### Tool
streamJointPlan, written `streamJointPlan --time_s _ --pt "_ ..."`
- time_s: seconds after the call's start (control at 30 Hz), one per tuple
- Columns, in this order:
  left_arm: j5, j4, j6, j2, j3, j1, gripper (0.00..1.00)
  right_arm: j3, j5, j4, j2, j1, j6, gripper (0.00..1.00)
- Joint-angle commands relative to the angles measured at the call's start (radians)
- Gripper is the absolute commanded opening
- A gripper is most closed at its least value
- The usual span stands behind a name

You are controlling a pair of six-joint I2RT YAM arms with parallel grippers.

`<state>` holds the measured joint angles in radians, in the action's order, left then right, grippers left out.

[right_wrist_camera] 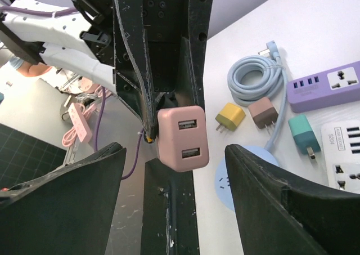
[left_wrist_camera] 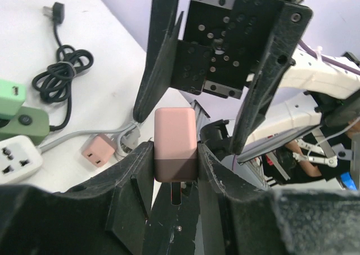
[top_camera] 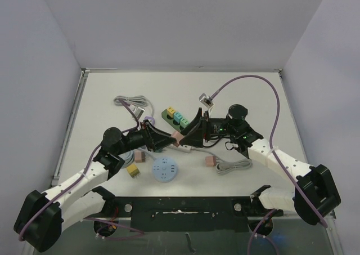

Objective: Insert the plug

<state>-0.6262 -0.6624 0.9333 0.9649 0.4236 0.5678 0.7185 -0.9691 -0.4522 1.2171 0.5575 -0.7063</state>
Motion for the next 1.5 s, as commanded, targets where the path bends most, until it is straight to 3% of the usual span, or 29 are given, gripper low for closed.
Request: streamJointPlan --time_s 0.0,0.23,0.67,0.73,0.83,0.93,1.03,1.1,1.3,1.47 --pt "-0.117 -0.129 -0.034 -0.021 0.052 -0.003 0.24 0.073 -0.078 -0.016 -0.019 0.002 -0.006 0.7" --pt "-0.156 -0.132 -0.048 -0.035 0.052 -0.003 0.24 0.109 -0.114 0.005 0.021 0.01 -0.008 0.49" --pt "-0.131 -0.111 -0.07 -0.041 0.055 -0.003 0.24 0.146 -0.176 0.089 0.098 0.059 0.076 0.42" --pt "-0.123 -0.1 -0.075 -0.044 0.054 -0.004 0.24 0.154 -0.178 0.112 0.106 0.064 0.095 0.33" --pt "-0.109 -0.068 -0.09 -0.054 0.052 -0.004 0.26 0.159 -0.179 0.113 0.11 0.064 0.106 0.12" --pt "-0.064 0.004 -0.12 -0.079 0.046 -0.004 0.42 0.16 -0.156 0.134 0.103 0.06 0.154 0.02" --pt "0.06 0.16 -0.184 -0.134 0.046 -0.003 0.57 0.166 -0.085 0.228 0.09 0.055 0.284 0.0" --pt "0.214 0.292 -0.224 -0.182 0.048 -0.003 0.61 0.171 -0.018 0.312 0.088 0.054 0.392 0.0" --pt "0.676 0.725 -0.284 -0.335 0.11 -0.006 0.64 0.226 0.196 0.476 0.161 0.047 0.594 0.0" --pt "0.855 0.917 -0.328 -0.439 0.181 -0.005 0.64 0.365 0.387 0.648 0.284 0.08 0.785 0.0"
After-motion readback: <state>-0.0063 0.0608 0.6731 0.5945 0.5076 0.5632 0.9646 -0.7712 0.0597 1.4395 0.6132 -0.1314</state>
